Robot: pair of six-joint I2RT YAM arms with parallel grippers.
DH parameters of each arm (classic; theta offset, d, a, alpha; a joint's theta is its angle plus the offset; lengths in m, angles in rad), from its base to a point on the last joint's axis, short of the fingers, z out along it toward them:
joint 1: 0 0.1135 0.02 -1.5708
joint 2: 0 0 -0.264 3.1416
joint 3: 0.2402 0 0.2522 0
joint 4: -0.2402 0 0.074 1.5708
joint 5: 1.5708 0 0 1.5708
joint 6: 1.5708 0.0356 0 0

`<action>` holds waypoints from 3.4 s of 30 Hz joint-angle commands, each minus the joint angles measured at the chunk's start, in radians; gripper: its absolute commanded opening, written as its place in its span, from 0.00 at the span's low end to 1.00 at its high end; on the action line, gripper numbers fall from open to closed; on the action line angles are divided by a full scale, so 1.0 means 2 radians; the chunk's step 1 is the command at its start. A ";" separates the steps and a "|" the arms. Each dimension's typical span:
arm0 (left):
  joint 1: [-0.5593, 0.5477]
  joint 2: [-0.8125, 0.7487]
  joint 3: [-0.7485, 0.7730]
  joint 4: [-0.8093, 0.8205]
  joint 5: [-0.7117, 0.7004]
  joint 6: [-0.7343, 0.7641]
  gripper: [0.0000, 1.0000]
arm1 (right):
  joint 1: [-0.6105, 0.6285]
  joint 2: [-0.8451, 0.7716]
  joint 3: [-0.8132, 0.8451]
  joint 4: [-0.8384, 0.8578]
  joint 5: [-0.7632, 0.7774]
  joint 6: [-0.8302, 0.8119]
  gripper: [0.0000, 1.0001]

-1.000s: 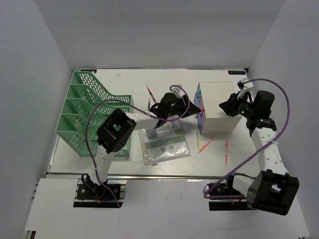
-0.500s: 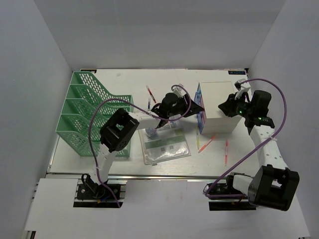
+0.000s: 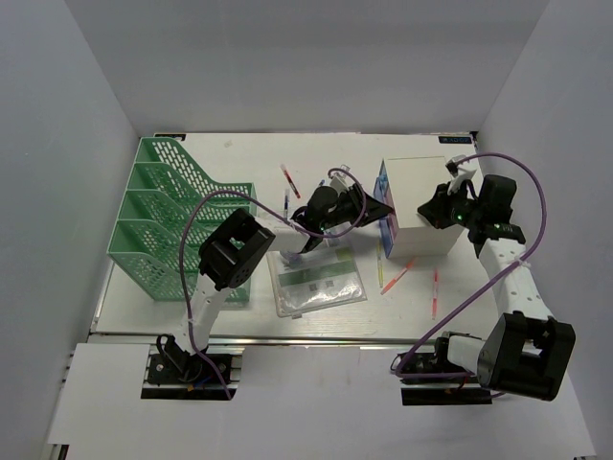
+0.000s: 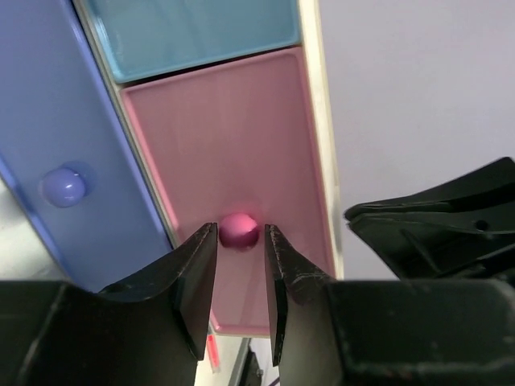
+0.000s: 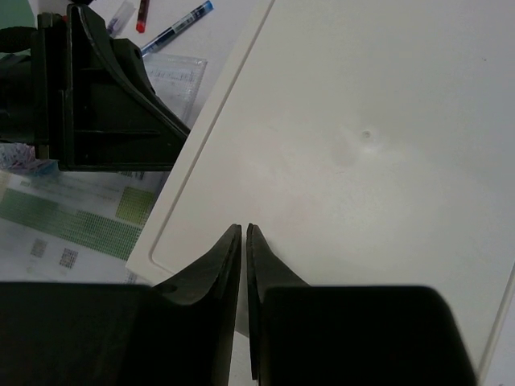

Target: Organize the desk

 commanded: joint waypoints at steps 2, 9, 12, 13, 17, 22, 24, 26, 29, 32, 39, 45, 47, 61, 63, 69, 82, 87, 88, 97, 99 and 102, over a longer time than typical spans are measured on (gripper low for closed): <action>-0.003 -0.005 -0.012 0.041 0.011 -0.018 0.40 | 0.004 0.007 0.015 -0.008 0.001 -0.007 0.11; -0.003 -0.001 -0.015 0.060 0.009 -0.034 0.40 | 0.010 0.022 0.022 -0.022 0.001 -0.016 0.10; -0.003 0.004 -0.007 0.058 0.009 -0.036 0.40 | 0.014 0.027 0.025 -0.028 0.002 -0.020 0.09; -0.003 0.006 -0.006 0.058 0.008 -0.037 0.40 | 0.015 0.028 0.025 -0.029 0.004 -0.021 0.09; -0.003 0.012 -0.003 0.065 0.007 -0.044 0.37 | 0.021 0.034 0.028 -0.035 0.007 -0.026 0.08; -0.003 0.016 0.001 0.067 0.008 -0.047 0.22 | 0.025 0.035 0.028 -0.039 0.011 -0.029 0.07; -0.003 0.018 0.000 0.069 0.008 -0.047 0.17 | 0.027 0.034 0.028 -0.039 0.013 -0.029 0.07; -0.003 0.016 -0.001 0.071 0.008 -0.048 0.12 | 0.028 0.035 0.028 -0.040 0.013 -0.029 0.06; -0.003 0.013 -0.005 0.073 0.005 -0.047 0.08 | 0.028 0.035 0.028 -0.039 0.014 -0.030 0.06; -0.003 0.012 -0.006 0.071 0.004 -0.048 0.24 | 0.029 0.035 0.028 -0.040 0.014 -0.030 0.06; -0.003 0.019 0.003 0.064 0.004 -0.048 0.45 | 0.031 0.035 0.028 -0.041 0.015 -0.031 0.07; -0.003 0.022 0.012 0.065 0.004 -0.050 0.41 | 0.034 0.035 0.029 -0.042 0.015 -0.032 0.07; -0.003 0.025 0.012 0.069 0.005 -0.052 0.38 | 0.034 0.036 0.030 -0.043 0.014 -0.032 0.07; -0.003 0.035 0.001 0.116 0.004 -0.073 0.16 | 0.036 0.038 0.031 -0.045 0.017 -0.033 0.06; -0.003 0.032 -0.001 0.119 0.004 -0.073 0.13 | 0.037 0.039 0.031 -0.045 0.019 -0.033 0.06; -0.003 0.014 -0.028 0.128 0.003 -0.073 0.08 | 0.037 0.045 0.033 -0.049 0.027 -0.033 0.05; 0.011 -0.027 -0.099 0.146 0.001 -0.070 0.05 | 0.037 0.048 0.034 -0.051 0.035 -0.035 0.05; 0.021 -0.045 -0.125 0.146 -0.003 -0.070 0.06 | 0.036 0.049 0.034 -0.051 0.038 -0.036 0.04; 0.021 -0.047 -0.129 0.143 -0.006 -0.070 0.05 | 0.037 0.051 0.034 -0.051 0.040 -0.036 0.05; 0.042 -0.079 -0.153 0.118 0.001 -0.068 0.06 | 0.037 0.057 0.038 -0.055 0.048 -0.036 0.04; 0.047 -0.086 -0.159 0.114 0.003 -0.067 0.05 | 0.038 0.057 0.037 -0.055 0.049 -0.036 0.05; 0.052 -0.090 -0.162 0.104 0.007 -0.061 0.06 | 0.037 0.056 0.037 -0.055 0.048 -0.036 0.05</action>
